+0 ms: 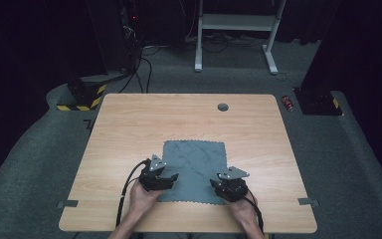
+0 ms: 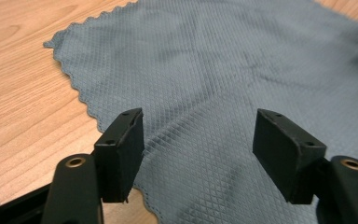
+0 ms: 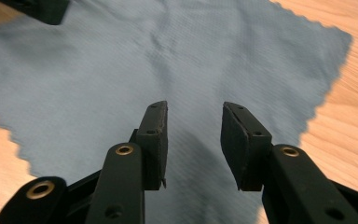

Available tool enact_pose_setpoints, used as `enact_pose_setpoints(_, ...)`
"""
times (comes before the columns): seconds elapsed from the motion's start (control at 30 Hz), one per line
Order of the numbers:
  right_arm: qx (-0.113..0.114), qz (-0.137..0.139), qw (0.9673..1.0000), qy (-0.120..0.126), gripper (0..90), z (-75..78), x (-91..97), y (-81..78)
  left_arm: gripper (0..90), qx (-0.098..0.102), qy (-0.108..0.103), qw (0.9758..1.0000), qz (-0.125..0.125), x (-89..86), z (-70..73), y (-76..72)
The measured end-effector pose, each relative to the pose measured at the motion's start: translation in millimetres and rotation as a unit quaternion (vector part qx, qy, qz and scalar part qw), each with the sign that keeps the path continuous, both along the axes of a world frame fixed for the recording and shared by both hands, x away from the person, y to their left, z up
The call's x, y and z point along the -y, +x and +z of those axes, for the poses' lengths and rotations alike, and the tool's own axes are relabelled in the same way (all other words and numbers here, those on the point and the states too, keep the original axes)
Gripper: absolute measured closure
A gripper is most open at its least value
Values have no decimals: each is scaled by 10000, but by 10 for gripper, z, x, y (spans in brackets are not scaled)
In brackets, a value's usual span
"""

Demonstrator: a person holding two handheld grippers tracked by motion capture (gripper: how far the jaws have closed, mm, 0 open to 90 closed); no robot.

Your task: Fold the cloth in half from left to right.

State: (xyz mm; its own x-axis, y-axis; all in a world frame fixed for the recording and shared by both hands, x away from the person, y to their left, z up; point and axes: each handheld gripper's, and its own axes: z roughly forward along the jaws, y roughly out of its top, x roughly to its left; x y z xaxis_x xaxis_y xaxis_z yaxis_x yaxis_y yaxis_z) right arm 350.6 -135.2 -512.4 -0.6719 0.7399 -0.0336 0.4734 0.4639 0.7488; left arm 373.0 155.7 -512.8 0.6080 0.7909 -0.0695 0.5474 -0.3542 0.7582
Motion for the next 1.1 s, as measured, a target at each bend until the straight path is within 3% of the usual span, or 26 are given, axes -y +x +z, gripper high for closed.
enact_pose_setpoints(0.17, 14, 180, 9998, 37, 617, 5, -113, -22, 347, 90, -18, 9999, -43, -36, 56, 52)
enact_pose_setpoints(0.23, 1, 235, 9997, 50, 619, 1, -150, -22, 356, 23, -75, 10000, -30, -63, 61, 89)
enact_pose_setpoints(0.47, -46, 373, 9992, 138, 629, 21, -239, -31, 342, 41, -129, 9998, 161, -123, 105, 194)
enact_pose_setpoints(0.6, -61, 457, 9987, 199, 643, 28, -286, -38, 355, -30, -346, 9990, 288, -182, 84, 256)
enact_pose_setpoints(0.7, -87, 508, 9984, 222, 644, 29, -330, -48, 353, -134, -353, 9987, 351, -219, 60, 290)
enact_pose_setpoints(0.83, -76, 609, 9979, 202, 646, 35, -393, -58, 369, -101, -397, 9981, 454, -258, 78, 310)
enact_pose_setpoints(0.9, -78, 640, 9977, 187, 646, 43, -427, -70, 361, -186, -253, 9985, 450, -276, 122, 352)
enact_pose_setpoints(0.97, -77, 691, 9974, 200, 651, 44, -466, -73, 374, -87, -314, 9982, 510, -300, 171, 368)
enact_pose_setpoints(1.1, -93, 755, 9968, 255, 670, 55, -551, -82, 392, -142, -287, 9979, 555, -358, 252, 483)
